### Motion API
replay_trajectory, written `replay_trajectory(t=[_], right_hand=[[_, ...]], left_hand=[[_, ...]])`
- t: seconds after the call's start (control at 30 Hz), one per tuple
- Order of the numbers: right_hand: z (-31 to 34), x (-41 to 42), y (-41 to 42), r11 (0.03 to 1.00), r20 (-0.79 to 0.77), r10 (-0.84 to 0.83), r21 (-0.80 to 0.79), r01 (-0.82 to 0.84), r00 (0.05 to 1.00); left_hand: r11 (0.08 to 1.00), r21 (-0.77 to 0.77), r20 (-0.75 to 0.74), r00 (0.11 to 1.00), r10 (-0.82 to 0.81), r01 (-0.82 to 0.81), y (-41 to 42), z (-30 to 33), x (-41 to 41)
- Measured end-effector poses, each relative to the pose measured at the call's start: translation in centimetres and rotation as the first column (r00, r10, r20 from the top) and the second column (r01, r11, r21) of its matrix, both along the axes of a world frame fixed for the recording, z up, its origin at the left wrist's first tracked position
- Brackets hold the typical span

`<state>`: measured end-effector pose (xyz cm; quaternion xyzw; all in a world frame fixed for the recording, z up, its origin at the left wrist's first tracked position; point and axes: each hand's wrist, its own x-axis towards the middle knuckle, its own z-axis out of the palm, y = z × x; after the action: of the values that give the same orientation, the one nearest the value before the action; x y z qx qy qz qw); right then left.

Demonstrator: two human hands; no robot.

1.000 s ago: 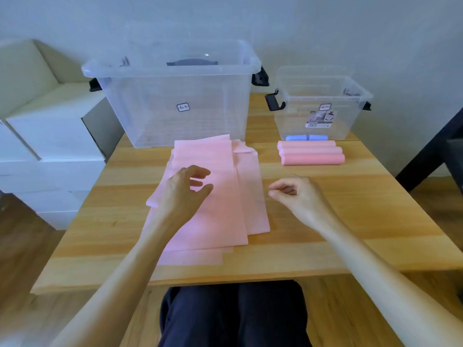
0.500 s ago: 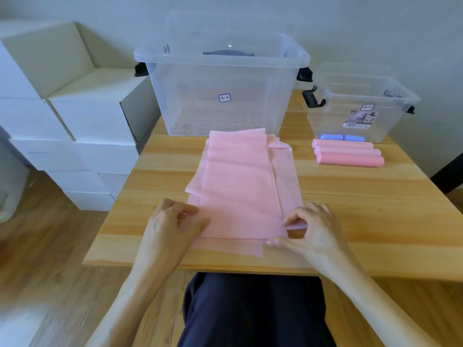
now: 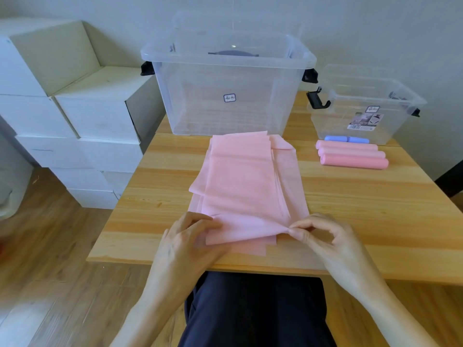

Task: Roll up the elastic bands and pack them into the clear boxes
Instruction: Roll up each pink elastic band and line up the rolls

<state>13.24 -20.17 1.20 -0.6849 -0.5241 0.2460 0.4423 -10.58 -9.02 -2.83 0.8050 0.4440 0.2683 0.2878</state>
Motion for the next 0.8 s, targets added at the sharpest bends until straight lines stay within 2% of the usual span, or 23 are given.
replay_trajectory(t=[0.1,0.27,0.37,0.47,0.53,0.6,0.67,0.8], right_hand=[[-0.4,0.4,-0.4,0.999,-0.015,-0.005,-0.041,0.004,1.000],[-0.3,1.3,-0.2,0.977,-0.002,0.089,-0.193,-0.087,0.996],[-0.5,1.8,1.6,0.995,0.074,0.025,-0.094,-0.018,0.997],[-1.1,2.1,4.3,1.000,0.162,-0.004,-0.019,0.007,0.987],[-1.4,2.5,5.8,0.999,0.167,0.013,-0.054,-0.004,0.986],[-1.6,2.8,6.7,0.992,0.098,0.036,-0.126,-0.023,0.995],[-2.0,3.0,7.2,0.991,0.054,0.037,-0.127,-0.030,0.998],[-2.1,3.7,7.7,0.993,0.134,0.072,-0.103,-0.058,0.988]], left_hand=[[0.999,0.037,0.021,1.000,0.011,-0.011,-0.2,-0.3,0.0],[0.992,-0.063,-0.003,0.994,-0.111,0.110,-0.4,1.2,-0.9],[0.995,-0.063,0.091,0.993,-0.072,0.078,0.8,2.4,-1.1],[1.000,0.020,0.006,1.000,-0.003,0.003,3.5,2.1,-0.6],[1.000,-0.006,-0.063,0.998,-0.018,0.018,5.1,1.9,0.1],[0.998,-0.035,-0.115,0.992,-0.059,0.055,6.1,1.8,0.6],[0.997,-0.043,-0.101,0.993,-0.064,0.060,6.7,1.7,1.0],[0.998,-0.033,-0.065,0.997,-0.046,0.044,7.5,1.7,1.6]])
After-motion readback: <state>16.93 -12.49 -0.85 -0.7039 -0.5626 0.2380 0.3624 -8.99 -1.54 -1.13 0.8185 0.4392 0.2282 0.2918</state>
